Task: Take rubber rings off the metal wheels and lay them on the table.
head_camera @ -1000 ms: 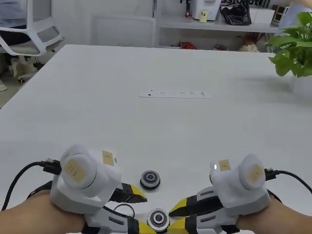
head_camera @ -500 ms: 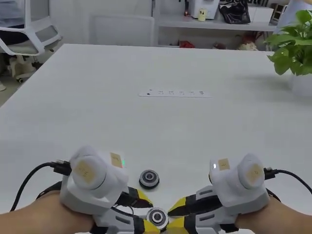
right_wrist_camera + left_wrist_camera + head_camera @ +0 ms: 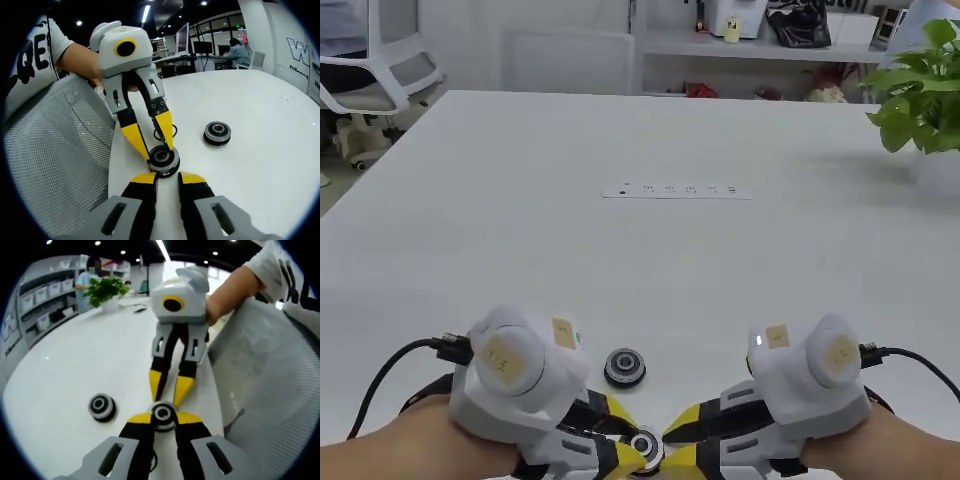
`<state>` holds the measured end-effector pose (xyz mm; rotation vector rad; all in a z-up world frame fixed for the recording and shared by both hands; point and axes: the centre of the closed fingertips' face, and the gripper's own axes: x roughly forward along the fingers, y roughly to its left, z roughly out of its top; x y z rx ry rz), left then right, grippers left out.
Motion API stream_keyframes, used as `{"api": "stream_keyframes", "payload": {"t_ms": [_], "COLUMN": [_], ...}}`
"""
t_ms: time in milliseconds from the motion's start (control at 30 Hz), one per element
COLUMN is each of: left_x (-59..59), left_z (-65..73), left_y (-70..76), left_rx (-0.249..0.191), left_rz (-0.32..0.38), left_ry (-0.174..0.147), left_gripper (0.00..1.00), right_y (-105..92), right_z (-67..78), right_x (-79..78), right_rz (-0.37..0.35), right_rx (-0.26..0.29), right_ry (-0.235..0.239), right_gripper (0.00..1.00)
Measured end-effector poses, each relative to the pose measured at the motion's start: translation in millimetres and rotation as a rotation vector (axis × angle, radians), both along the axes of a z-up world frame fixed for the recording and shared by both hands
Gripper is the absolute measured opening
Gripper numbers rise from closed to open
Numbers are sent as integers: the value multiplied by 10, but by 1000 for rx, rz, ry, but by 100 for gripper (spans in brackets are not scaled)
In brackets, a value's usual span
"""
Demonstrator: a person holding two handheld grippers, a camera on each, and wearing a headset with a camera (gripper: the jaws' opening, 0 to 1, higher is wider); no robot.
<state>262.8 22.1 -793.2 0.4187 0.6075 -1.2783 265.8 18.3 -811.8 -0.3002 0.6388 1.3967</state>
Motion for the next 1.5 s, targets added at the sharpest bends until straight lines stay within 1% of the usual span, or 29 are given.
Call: {"api": "stream_keyframes", "payload": {"t_ms": [100, 200, 333, 433, 700, 767, 967, 1100, 1200, 1300, 1400, 1500], "left_x": [8, 15, 15, 13, 9, 1, -7, -12, -12, -10, -11, -6], "left_z": [-10, -9, -11, -10, -9, -8, -10, -11, -13, -15, -16, -14], "left_y": [0, -2, -2, -4, -3, -1, -2, -3, -4, -2, -6, -6], "left_rx": [8, 3, 5, 5, -6, -6, 0, 3, 5, 11, 18, 19], "left_rz": [1, 14, 18, 21, 27, 25, 24, 22, 21, 19, 16, 16], "left_ry": [-12, -9, -21, -23, -26, -27, -36, -41, -45, -54, -64, -67], "left_gripper": [16, 16, 14, 14, 14, 14, 14, 14, 14, 13, 13, 13], "right_y": [9, 9, 11, 13, 14, 8, 5, -1, -3, -8, -19, -29], "right_z": [-3, -12, -11, -7, -3, -4, -5, -8, -11, -12, -16, -1], "right_x": [-12, -33, -38, -34, -35, -40, -45, -28, -19, -2, 16, 33], "right_rz": [6, 12, 12, -3, -6, -11, -20, -37, -48, -71, -113, -139], "right_rx": [0, -3, -9, -7, -4, -5, -3, -1, -4, 1, 16, 29], "right_ry": [-2, 7, 7, 26, 36, 49, 64, 80, 87, 112, 161, 197], "right_gripper": [13, 11, 11, 10, 9, 8, 5, 1, 0, 0, 0, 0]}}
